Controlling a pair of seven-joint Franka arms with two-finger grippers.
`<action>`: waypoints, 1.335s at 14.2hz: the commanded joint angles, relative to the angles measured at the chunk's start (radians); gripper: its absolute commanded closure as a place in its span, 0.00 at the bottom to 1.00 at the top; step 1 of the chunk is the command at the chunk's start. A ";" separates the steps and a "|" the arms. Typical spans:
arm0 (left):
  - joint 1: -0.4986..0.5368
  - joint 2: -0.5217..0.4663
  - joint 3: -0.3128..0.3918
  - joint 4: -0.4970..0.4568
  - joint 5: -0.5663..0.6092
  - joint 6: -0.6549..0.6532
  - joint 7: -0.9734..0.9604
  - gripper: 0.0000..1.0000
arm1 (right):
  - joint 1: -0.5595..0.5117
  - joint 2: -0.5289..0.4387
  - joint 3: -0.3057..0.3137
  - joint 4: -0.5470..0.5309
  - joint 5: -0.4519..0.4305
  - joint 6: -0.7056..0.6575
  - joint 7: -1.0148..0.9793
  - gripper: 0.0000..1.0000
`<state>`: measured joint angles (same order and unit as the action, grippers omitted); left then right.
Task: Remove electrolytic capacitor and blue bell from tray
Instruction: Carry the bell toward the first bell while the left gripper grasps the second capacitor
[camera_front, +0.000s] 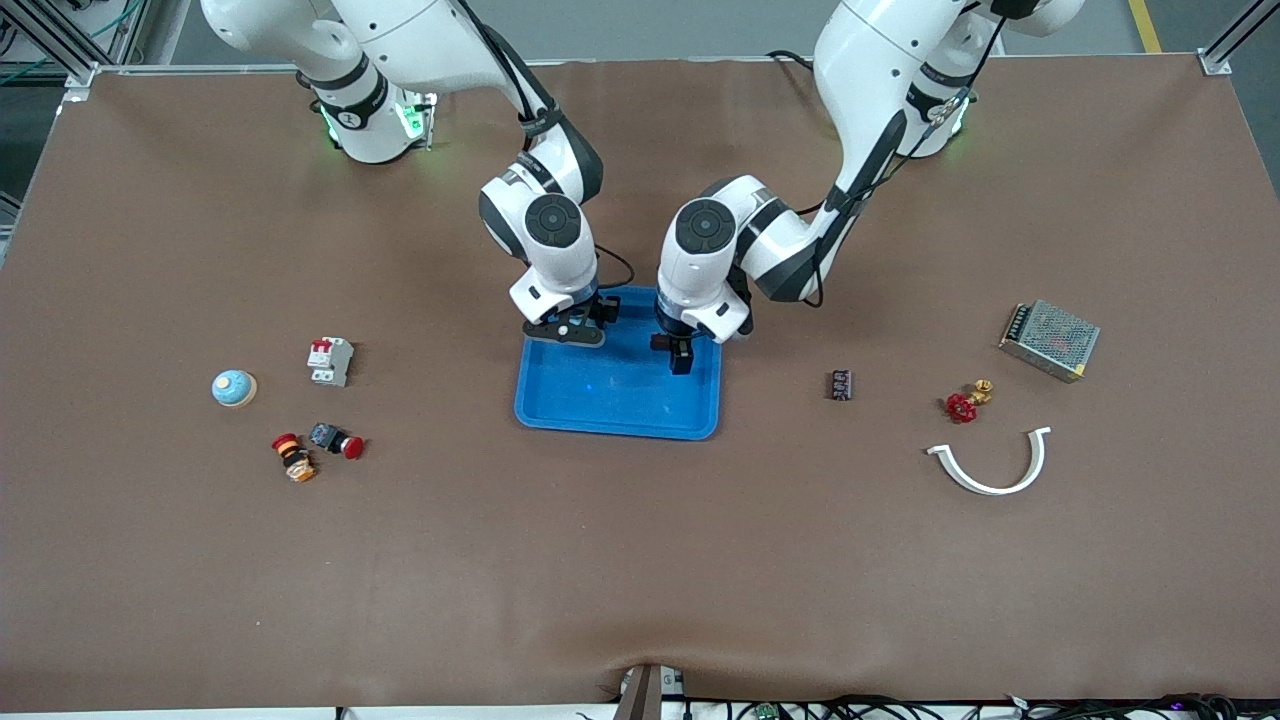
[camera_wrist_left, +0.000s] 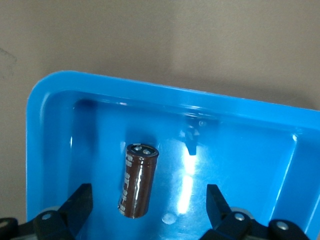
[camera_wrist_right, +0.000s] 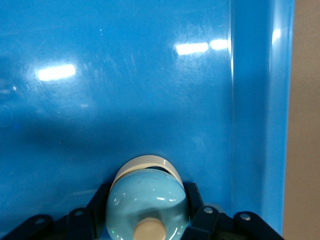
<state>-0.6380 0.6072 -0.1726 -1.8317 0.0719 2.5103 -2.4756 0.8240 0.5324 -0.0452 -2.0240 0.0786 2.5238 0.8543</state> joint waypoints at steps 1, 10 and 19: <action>-0.020 0.022 0.008 0.019 0.025 -0.008 -0.039 0.00 | 0.004 -0.023 -0.010 0.004 0.010 -0.019 -0.012 0.76; -0.032 0.068 0.007 0.031 0.098 -0.001 -0.039 0.00 | -0.248 -0.187 -0.012 0.013 0.016 -0.305 -0.482 0.76; -0.032 0.077 0.007 0.058 0.098 -0.007 -0.032 0.05 | -0.574 -0.183 -0.018 -0.025 0.010 -0.263 -1.058 0.76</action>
<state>-0.6605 0.6699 -0.1716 -1.7975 0.1408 2.5099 -2.4806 0.2682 0.3605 -0.0811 -2.0224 0.0784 2.2265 -0.1696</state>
